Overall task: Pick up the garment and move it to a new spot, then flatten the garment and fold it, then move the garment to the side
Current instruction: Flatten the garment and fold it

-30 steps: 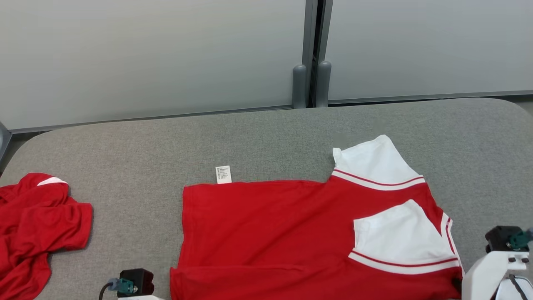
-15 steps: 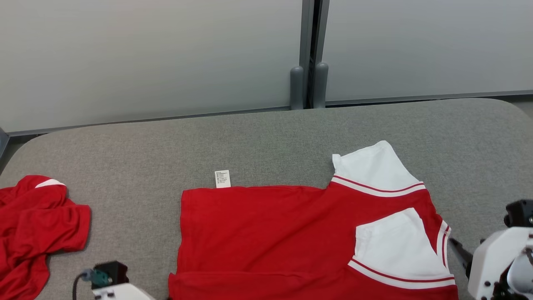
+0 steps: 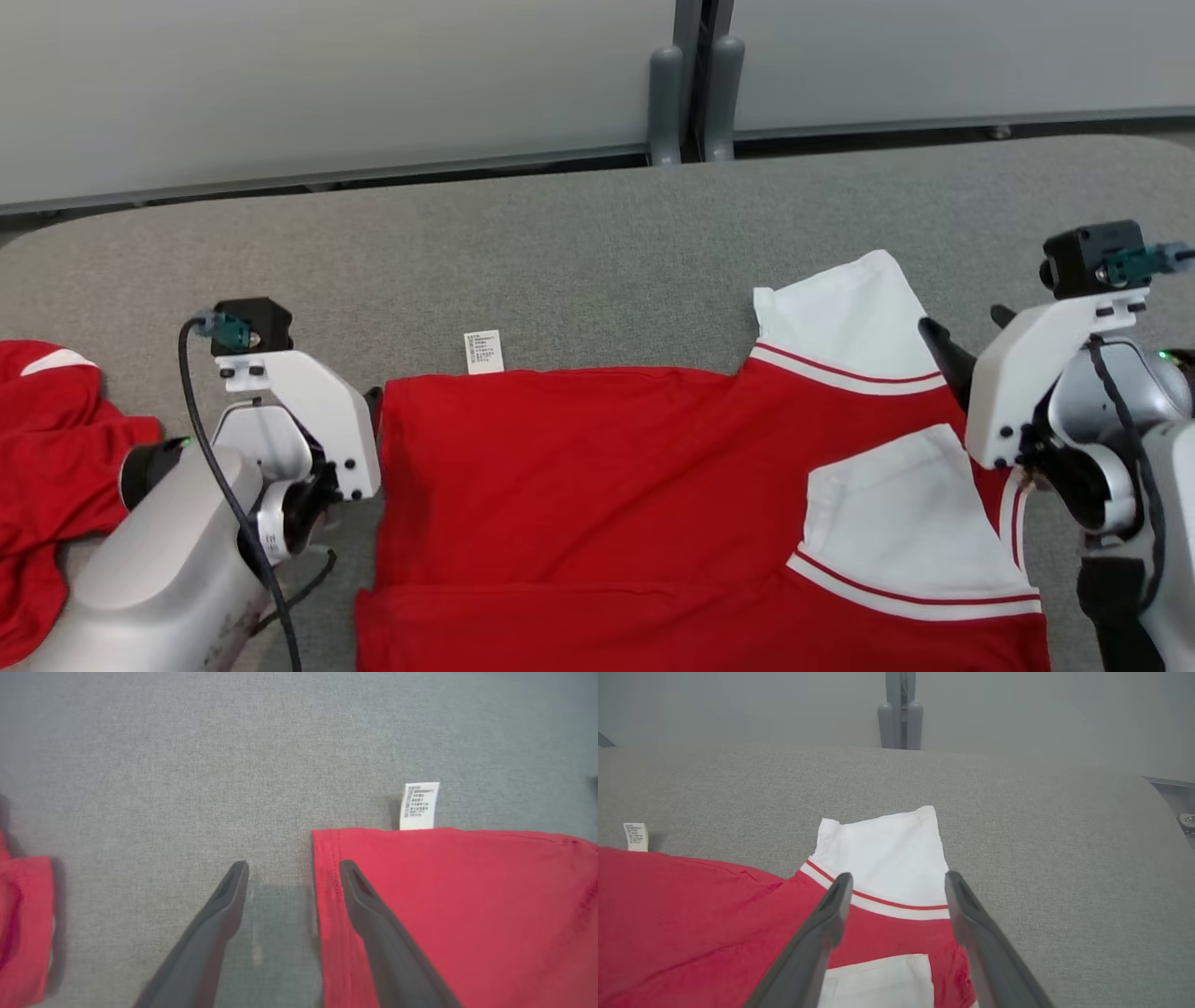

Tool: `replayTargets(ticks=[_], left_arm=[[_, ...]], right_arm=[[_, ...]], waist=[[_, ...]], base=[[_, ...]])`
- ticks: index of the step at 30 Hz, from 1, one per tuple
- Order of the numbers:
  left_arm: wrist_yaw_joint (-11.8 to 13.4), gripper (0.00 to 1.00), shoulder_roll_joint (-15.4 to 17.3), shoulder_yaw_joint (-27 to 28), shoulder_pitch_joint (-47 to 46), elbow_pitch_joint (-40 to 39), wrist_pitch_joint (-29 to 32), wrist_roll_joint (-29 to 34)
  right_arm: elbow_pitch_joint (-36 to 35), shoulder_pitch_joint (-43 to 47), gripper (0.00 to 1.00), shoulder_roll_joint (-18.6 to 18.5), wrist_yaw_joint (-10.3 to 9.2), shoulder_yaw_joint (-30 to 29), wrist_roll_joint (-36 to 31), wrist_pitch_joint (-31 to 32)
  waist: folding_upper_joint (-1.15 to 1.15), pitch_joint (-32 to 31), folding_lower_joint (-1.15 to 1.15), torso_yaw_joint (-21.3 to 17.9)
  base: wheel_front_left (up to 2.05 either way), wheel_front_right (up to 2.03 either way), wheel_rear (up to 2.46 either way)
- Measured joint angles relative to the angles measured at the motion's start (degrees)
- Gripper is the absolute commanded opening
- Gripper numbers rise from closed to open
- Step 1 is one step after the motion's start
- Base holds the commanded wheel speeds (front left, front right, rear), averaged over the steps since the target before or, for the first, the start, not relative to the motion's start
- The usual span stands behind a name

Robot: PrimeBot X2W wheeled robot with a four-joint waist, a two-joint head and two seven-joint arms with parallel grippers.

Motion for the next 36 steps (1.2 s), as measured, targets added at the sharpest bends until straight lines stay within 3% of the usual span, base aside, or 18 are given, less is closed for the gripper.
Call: replayTargets(ticks=[6,13,22,27,36], left_arm=[[-2.3,1.0,-1.6,-1.8,-7.6,10.9,2.5,1.6],[-4.6,1.0,-2.3,-4.5,-12.4,17.2,7.7,2.6],[-6.2,1.0,-4.3,-5.5,-14.5,19.6,6.5,3.1],[-5.6,1.0,-4.0,-6.2,-16.7,20.2,4.9,5.1],[-5.6,1.0,-4.4,-8.0,-16.7,18.8,8.4,5.1]], right_arm=[[7.1,-6.7,1.0,0.6,0.0,4.5,-0.3,-4.2],[11.0,-9.1,1.0,-0.2,0.0,5.8,0.2,-6.9],[12.4,-9.0,1.0,-0.6,0.0,5.4,0.7,-8.1],[12.5,-9.0,1.0,-1.1,0.0,4.9,0.4,-8.3],[11.5,-8.3,1.0,-1.0,0.0,3.9,0.1,-7.7]], waist=[[0.0,3.6,0.0,-2.1],[0.0,5.8,0.01,-3.1],[0.0,6.4,0.0,-2.7],[0.0,6.4,0.01,-2.6],[0.0,6.1,0.0,-2.3]], base=[[0.0,0.0,0.0],[0.0,0.0,0.0],[0.0,0.0,0.0],[0.0,0.0,0.0],[0.0,0.0,0.0]])
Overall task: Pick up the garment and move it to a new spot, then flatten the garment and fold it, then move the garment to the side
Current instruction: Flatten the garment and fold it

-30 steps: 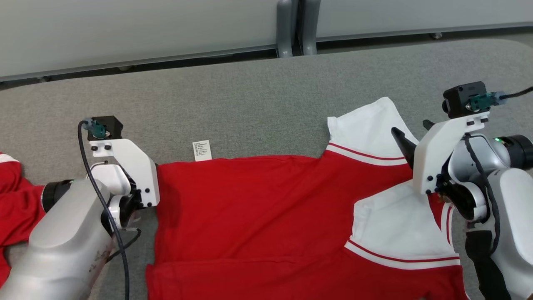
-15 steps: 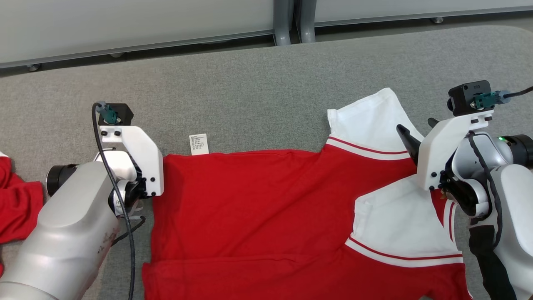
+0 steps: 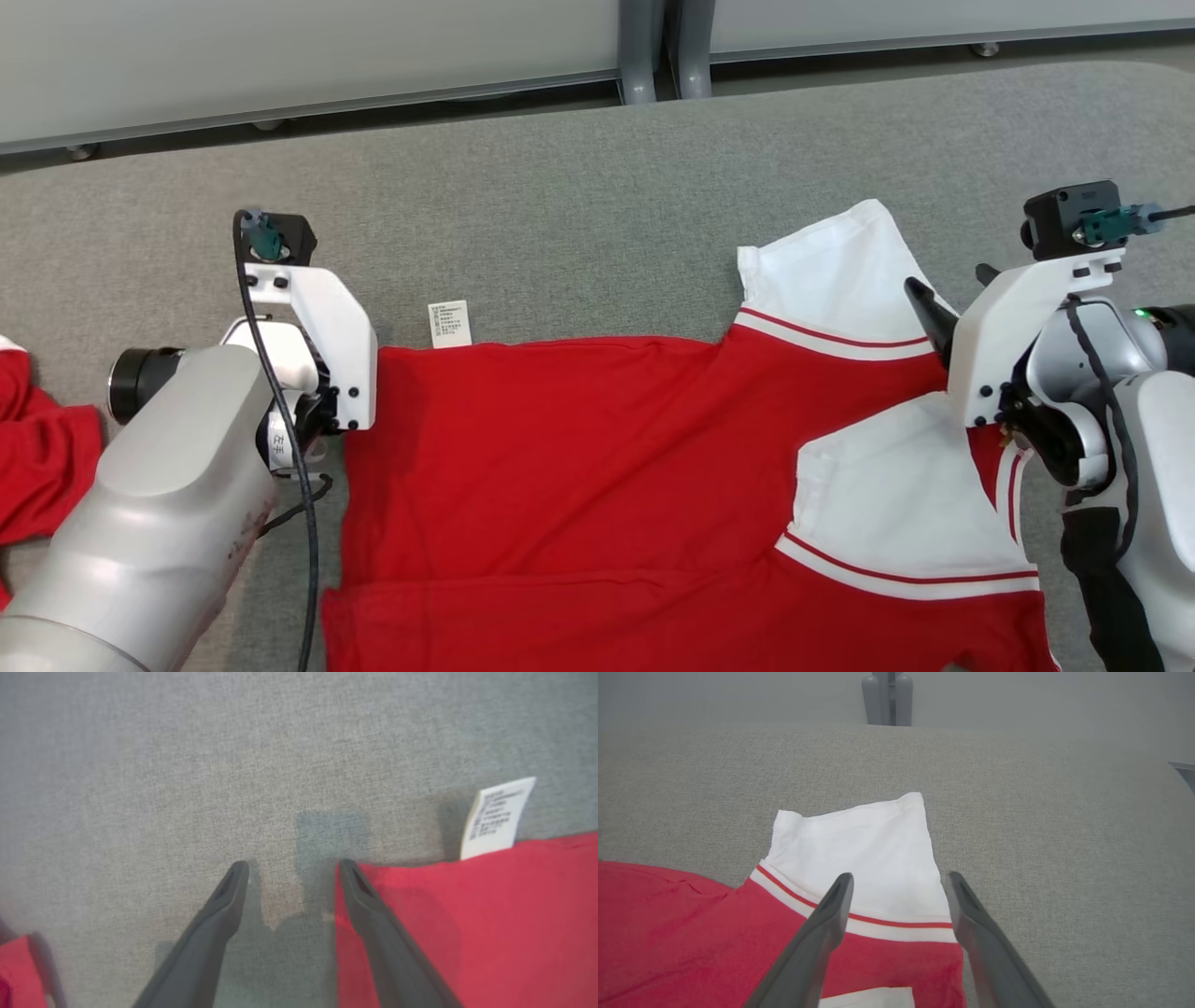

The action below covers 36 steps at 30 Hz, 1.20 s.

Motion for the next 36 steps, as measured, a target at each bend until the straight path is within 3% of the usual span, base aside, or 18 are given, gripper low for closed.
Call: replayTargets(ticks=[11,12,13,15,17,18,27,36], left_arm=[[0.4,1.0,-0.4,-1.3,0.8,0.6,1.4,-0.1],[0.2,0.92,-0.4,-1.6,0.8,0.8,1.6,0.0],[-0.3,0.78,-0.3,-1.9,0.8,0.9,1.9,0.1],[-1.4,0.4,-0.3,-2.6,0.8,1.0,2.0,0.3],[-2.2,0.21,-0.4,-3.2,0.8,1.0,2.1,0.5],[-2.6,0.0,-0.5,-3.4,0.8,1.1,2.0,0.6],[-4.2,0.0,-1.6,-3.6,0.0,2.9,0.3,0.4],[-3.6,0.0,-2.0,-2.2,-0.3,3.5,-2.3,-0.3]], right_arm=[[-0.8,-0.1,1.0,0.4,0.0,0.8,0.1,0.3],[-0.8,-0.1,1.0,0.4,0.0,0.9,0.1,0.3],[-0.8,-0.1,1.0,0.4,0.0,1.0,0.1,0.3],[-0.8,-0.1,1.0,0.4,0.0,1.0,0.2,0.5],[-0.9,-0.1,1.0,0.4,0.0,1.0,0.2,0.5],[-0.9,-0.1,1.0,0.4,0.0,1.0,0.3,0.5],[-0.9,-0.4,1.0,1.0,0.0,1.4,0.6,0.5],[1.1,-3.9,1.0,1.3,0.0,-0.5,-0.6,0.4]], waist=[[0.0,0.5,0.0,-1.3],[0.0,0.4,0.0,-1.3],[0.0,0.4,0.0,-1.4],[0.0,0.4,0.0,-1.4],[0.0,0.3,0.0,-1.5],[0.0,0.3,0.0,-1.5],[0.0,0.8,0.0,-2.0],[0.0,1.3,0.0,-0.9]], base=[[0.0,0.0,0.0],[0.0,0.0,0.0],[0.0,0.0,0.0],[0.0,0.0,0.0],[0.0,0.0,0.0],[0.0,0.0,0.0],[0.0,0.0,0.0],[0.0,0.0,0.0]])
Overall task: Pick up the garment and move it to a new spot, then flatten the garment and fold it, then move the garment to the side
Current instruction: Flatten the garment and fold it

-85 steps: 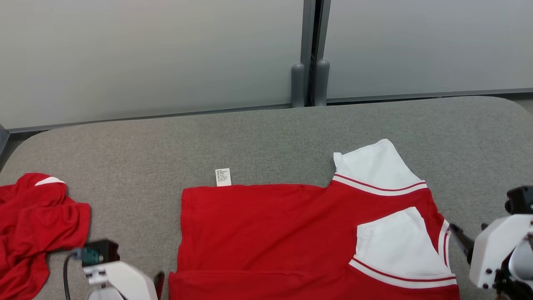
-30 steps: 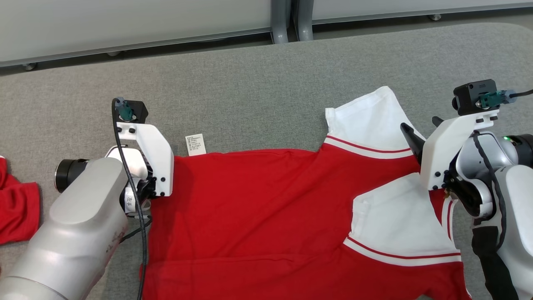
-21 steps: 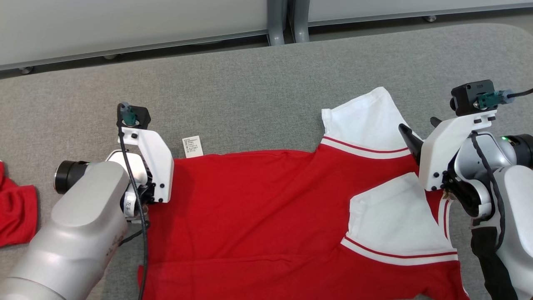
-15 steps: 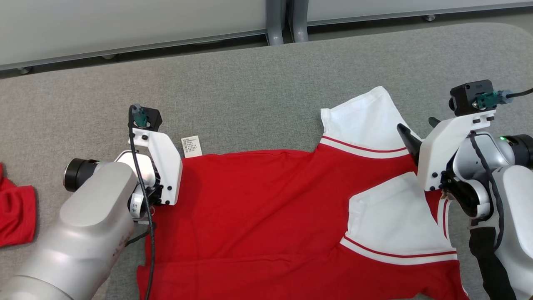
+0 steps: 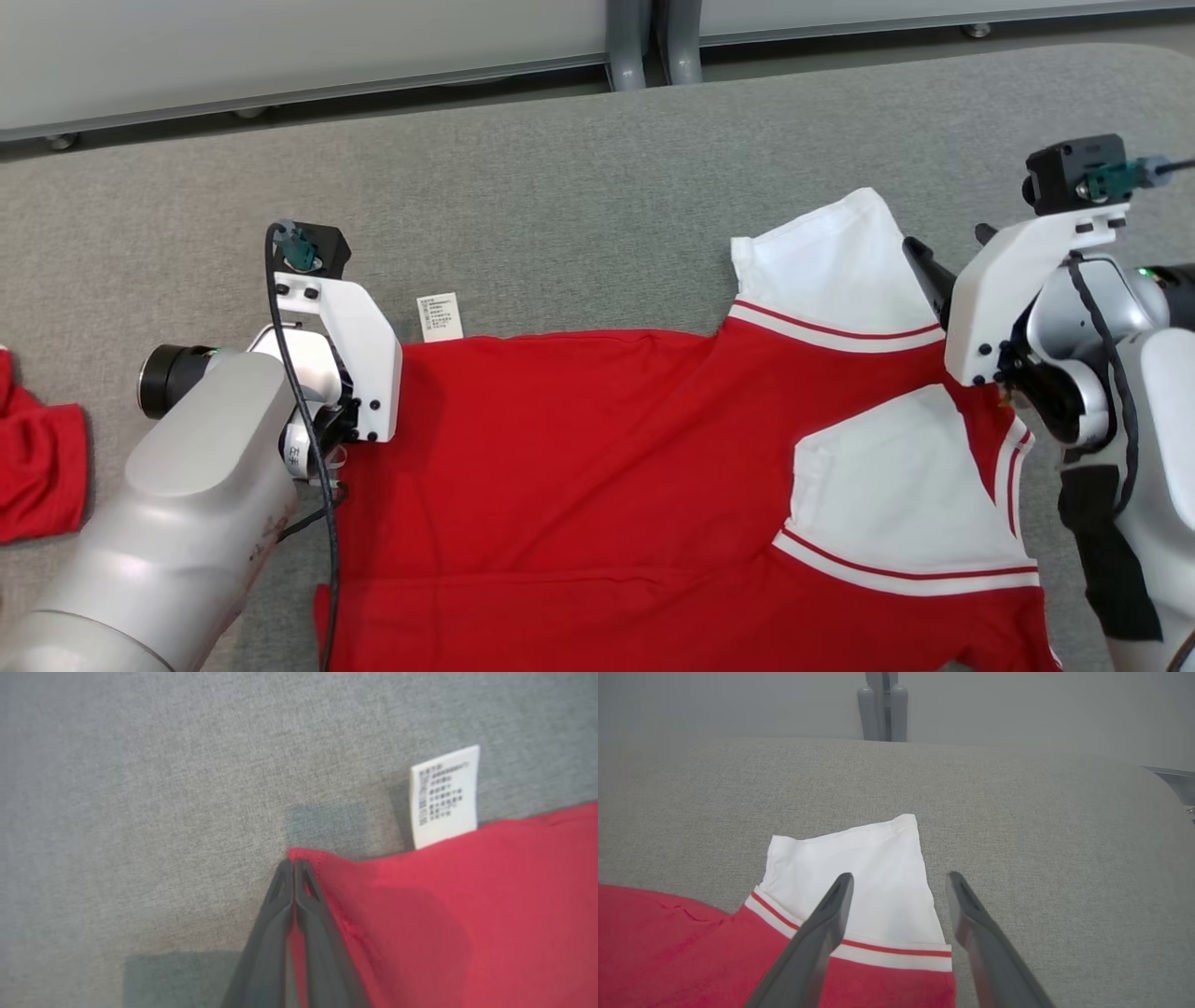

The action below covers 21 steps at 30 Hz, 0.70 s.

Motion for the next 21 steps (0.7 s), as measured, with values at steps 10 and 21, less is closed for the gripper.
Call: replayTargets(ticks=[10,21], left_arm=[[0.2,0.0,-1.2,0.3,0.2,-4.0,-2.0,-0.6],[0.2,0.0,-3.8,-0.9,0.1,-7.5,-2.9,-0.6]], right_arm=[[15.7,-10.7,1.0,-2.5,0.0,-5.3,-7.8,1.8],[31.9,-18.0,0.96,-2.5,0.0,-12.8,-18.2,-3.9]], waist=[[0.0,1.6,0.0,4.0],[0.0,3.9,0.0,10.7]], base=[[0.0,0.0,0.0],[0.0,0.0,0.0]])
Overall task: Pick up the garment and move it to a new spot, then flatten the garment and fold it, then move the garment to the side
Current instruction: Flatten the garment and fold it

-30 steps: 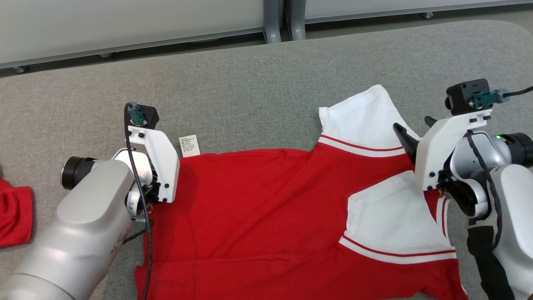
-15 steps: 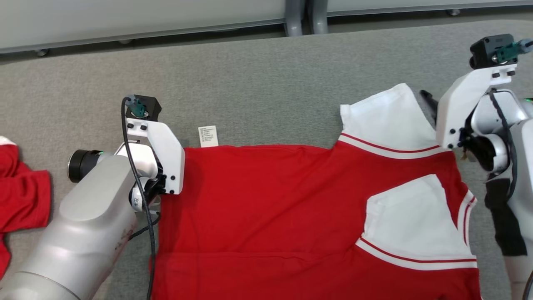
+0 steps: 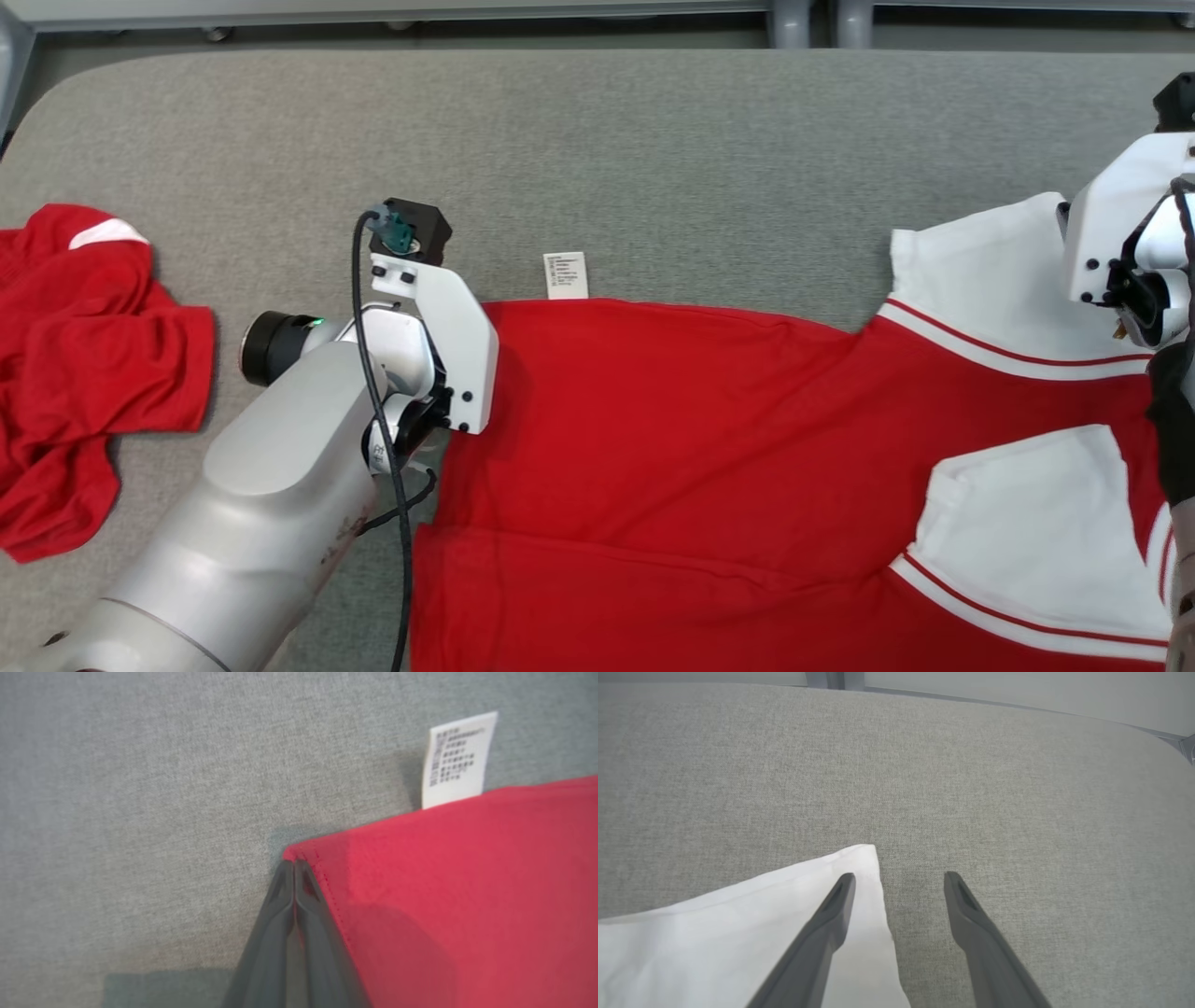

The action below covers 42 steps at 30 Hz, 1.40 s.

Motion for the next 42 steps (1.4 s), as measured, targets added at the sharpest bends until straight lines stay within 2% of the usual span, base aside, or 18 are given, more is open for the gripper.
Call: replayTargets(ticks=[5,10,12,13,14,15,18,23,24,25,26,30,32,33,35,36,38,42], left_arm=[[0.0,0.0,-1.1,-0.7,-0.7,-1.5,0.2,0.4],[0.0,0.0,-1.5,-1.0,-1.1,-2.6,0.5,0.4],[0.0,0.0,-1.5,-1.1,-1.1,-2.9,0.5,0.4],[0.0,0.0,-1.5,-1.1,-1.1,-3.0,0.6,0.4],[0.0,0.0,-1.4,-1.1,-1.2,-3.1,0.6,0.4],[0.0,0.0,-1.4,-1.1,-1.2,-3.2,0.8,0.3],[0.2,0.0,-1.2,-1.2,-1.1,-3.3,1.0,0.2],[0.6,0.0,-0.8,-1.1,-0.6,-3.3,1.1,-0.2],[0.6,0.0,-0.7,-1.1,-0.6,-3.3,1.0,-0.2],[0.6,0.0,-0.7,-1.1,-0.5,-3.3,1.0,-0.2],[0.6,0.0,-0.6,-1.0,-0.3,-3.4,1.0,-0.3],[0.7,0.0,-0.6,-1.0,-0.2,-3.5,0.9,-0.7],[0.8,0.0,-0.7,-1.0,-0.2,-3.6,0.9,-0.7],[0.8,0.0,-0.7,-1.0,-0.2,-3.7,0.9,-0.7],[0.7,0.0,-0.7,-1.1,-0.2,-3.7,1.0,-0.8],[0.7,0.0,-0.7,-1.1,-0.2,-3.7,1.0,-0.8],[0.7,0.0,-0.7,-1.1,-0.2,-3.7,1.0,-0.8],[0.8,0.0,-0.6,-1.1,0.0,-3.5,0.7,-1.1]], right_arm=[[3.5,-2.5,0.63,-1.3,0.0,-2.3,-3.1,-1.5],[6.7,-3.7,0.71,-1.3,0.0,-5.1,-5.5,-1.2],[7.7,-4.5,0.85,-1.0,-0.02,-5.1,-5.9,-1.1],[8.3,-4.8,0.83,-0.8,-0.03,-5.1,-5.9,-1.1],[9.0,-5.1,0.76,-0.6,-0.03,-4.8,-5.9,-0.9],[9.6,-5.3,0.49,-0.3,-0.07,-4.3,-5.9,-0.5],[11.4,-5.9,0.26,0.0,-0.05,-2.8,-6.0,0.4],[12.8,-6.2,0.17,0.0,0.01,-0.8,-5.7,-1.4],[12.9,-6.2,0.27,-0.2,0.01,-0.7,-5.5,-1.8],[13.0,-6.2,0.5,-0.5,0.01,-0.5,-5.5,-2.1],[13.2,-6.2,1.0,-0.8,0.01,-0.4,-5.6,-2.6],[13.9,-6.8,1.0,-1.4,0.0,0.1,-5.8,-3.6],[14.4,-7.1,0.8,-1.3,0.0,0.1,-5.8,-3.6],[14.6,-7.2,0.56,-1.3,0.0,0.2,-5.8,-3.6],[15.1,-7.5,0.35,-1.1,0.0,0.4,-5.8,-3.6],[15.3,-7.7,0.31,-1.1,0.0,0.7,-5.8,-3.6],[15.7,-7.9,0.02,-1.1,0.0,1.4,-5.8,-4.1],[16.5,-8.0,0.0,-1.0,0.0,2.4,-5.7,-5.2]], waist=[[0.0,1.0,0.0,2.5],[0.0,2.0,0.0,4.1],[0.0,2.3,0.0,4.4],[0.0,2.3,0.0,4.4],[0.0,2.3,0.0,4.4],[0.0,2.3,0.0,4.3],[0.0,2.0,0.0,4.0],[0.0,1.3,0.0,3.3],[0.0,1.2,0.0,3.3],[0.0,1.1,0.0,3.2],[0.0,1.0,-0.01,3.2],[0.0,1.1,0.0,3.4],[0.0,1.2,0.0,3.5],[0.0,1.2,0.0,3.5],[0.0,1.2,0.0,3.6],[0.0,1.2,0.0,3.6],[0.0,1.2,0.0,3.6],[0.0,0.8,0.0,3.4]], base=[[0.0,0.0,0.0],[0.0,0.0,0.0],[0.0,0.0,0.0],[0.0,0.0,0.0],[0.0,0.0,0.0],[0.0,0.0,0.0],[0.0,0.0,0.0],[0.0,0.0,0.0],[0.0,0.0,0.0],[0.0,0.0,0.0],[0.0,0.0,0.0],[0.0,0.0,0.0],[0.0,0.0,0.0],[0.0,0.0,0.0],[0.0,0.0,0.0],[0.0,0.0,0.0],[0.0,0.0,0.0],[0.0,0.0,0.0]])
